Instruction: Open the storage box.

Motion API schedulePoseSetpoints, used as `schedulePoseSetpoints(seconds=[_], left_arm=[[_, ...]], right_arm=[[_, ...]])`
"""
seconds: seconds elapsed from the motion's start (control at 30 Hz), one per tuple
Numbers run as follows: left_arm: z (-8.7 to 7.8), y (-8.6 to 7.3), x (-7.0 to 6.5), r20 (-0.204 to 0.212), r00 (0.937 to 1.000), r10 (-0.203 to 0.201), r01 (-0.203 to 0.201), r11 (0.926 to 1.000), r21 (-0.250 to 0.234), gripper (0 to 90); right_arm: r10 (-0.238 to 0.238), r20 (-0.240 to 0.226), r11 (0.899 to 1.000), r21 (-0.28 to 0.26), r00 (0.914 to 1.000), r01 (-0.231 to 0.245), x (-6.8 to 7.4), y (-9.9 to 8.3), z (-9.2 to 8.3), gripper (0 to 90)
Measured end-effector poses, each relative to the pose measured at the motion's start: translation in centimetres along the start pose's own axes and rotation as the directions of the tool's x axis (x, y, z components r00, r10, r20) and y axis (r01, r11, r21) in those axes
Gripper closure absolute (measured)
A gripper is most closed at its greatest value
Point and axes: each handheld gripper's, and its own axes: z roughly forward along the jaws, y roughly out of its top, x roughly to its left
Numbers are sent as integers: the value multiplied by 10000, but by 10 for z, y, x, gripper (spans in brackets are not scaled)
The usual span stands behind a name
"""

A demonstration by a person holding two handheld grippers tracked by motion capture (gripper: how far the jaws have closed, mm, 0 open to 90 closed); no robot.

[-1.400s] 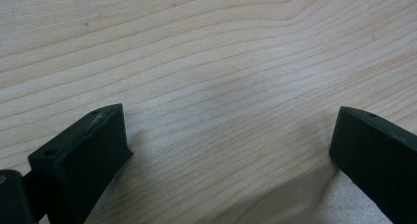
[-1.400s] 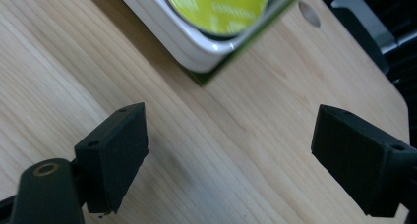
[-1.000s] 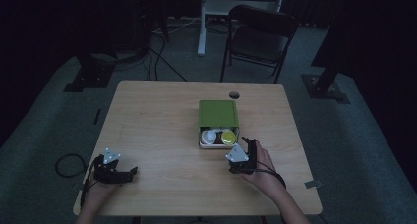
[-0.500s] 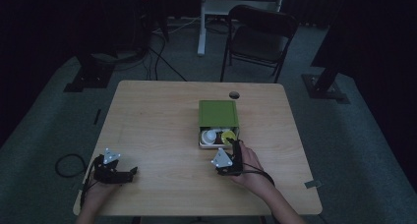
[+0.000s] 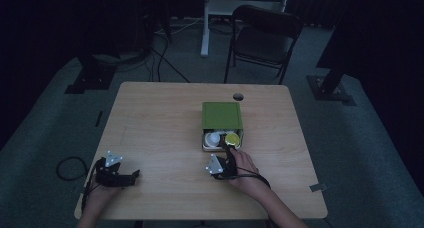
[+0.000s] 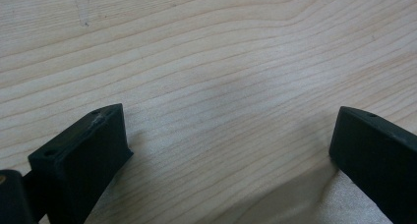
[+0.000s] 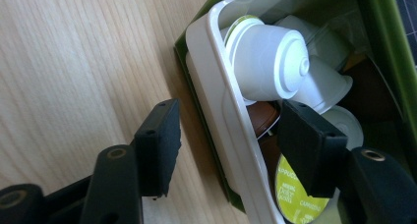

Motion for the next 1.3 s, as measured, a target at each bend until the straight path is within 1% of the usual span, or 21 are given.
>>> schedulePoseSetpoints(seconds=[0.2,0.3,0.33,0.37,0.43,0.57,0.63,0.73,0.8,0.9,0.97,1.03,1.1,1.2,1.3], left_arm=[[0,0,0,-1,10000,-1,1,10000,0,13],[0,0,0,0,10000,1,-1,10000,0,13],[0,0,0,-1,10000,0,0,10000,1,13],[0,0,0,-6,10000,1,-1,10000,4,13],[0,0,0,-2,10000,0,0,10000,-1,13],[0,0,0,-1,10000,-2,2,10000,0,13],[0,0,0,-1,10000,0,0,10000,-1,13],[0,0,0,-1,10000,0,0,10000,0,13],[0,0,0,-1,10000,-1,1,10000,-2,13],[0,0,0,0,10000,-1,1,10000,-1,13],[0,0,0,0,10000,1,-1,10000,0,13],[0,0,0,1,10000,1,-1,10000,-1,13],[0,0,0,-1,10000,2,-2,10000,0,13],[0,0,0,1,10000,0,0,10000,-1,13],[0,0,0,1,10000,1,-1,10000,-1,13]], right_arm=[[-605,91,9980,210,9981,603,4,-2,6,461],[-1178,247,9925,373,9927,1168,8,-2,9,481],[-1246,325,9916,387,9917,1233,9,-2,10,507],[-1390,387,9895,450,9895,1372,9,-2,11,508],[-1401,476,9897,379,9890,1384,10,-2,12,535],[-1656,706,9854,512,9837,1622,10,-2,13,599],[-1713,786,9843,561,9821,1672,10,-2,15,610],[-1776,958,9832,595,9794,1724,9,-2,16,669],[-1755,965,9836,598,9797,1703,9,-2,16,676],[-1935,962,9801,645,9764,1879,9,-2,17,686],[-2096,979,9768,664,9729,2038,9,-2,17,692],[-2338,1001,9713,691,9671,2277,10,-2,17,698],[-2418,1011,9694,698,9650,2356,10,-1,16,700],[-2363,946,9707,670,9671,2306,9,-2,16,699],[-2435,916,9690,653,9656,2382,9,-2,15,701]])
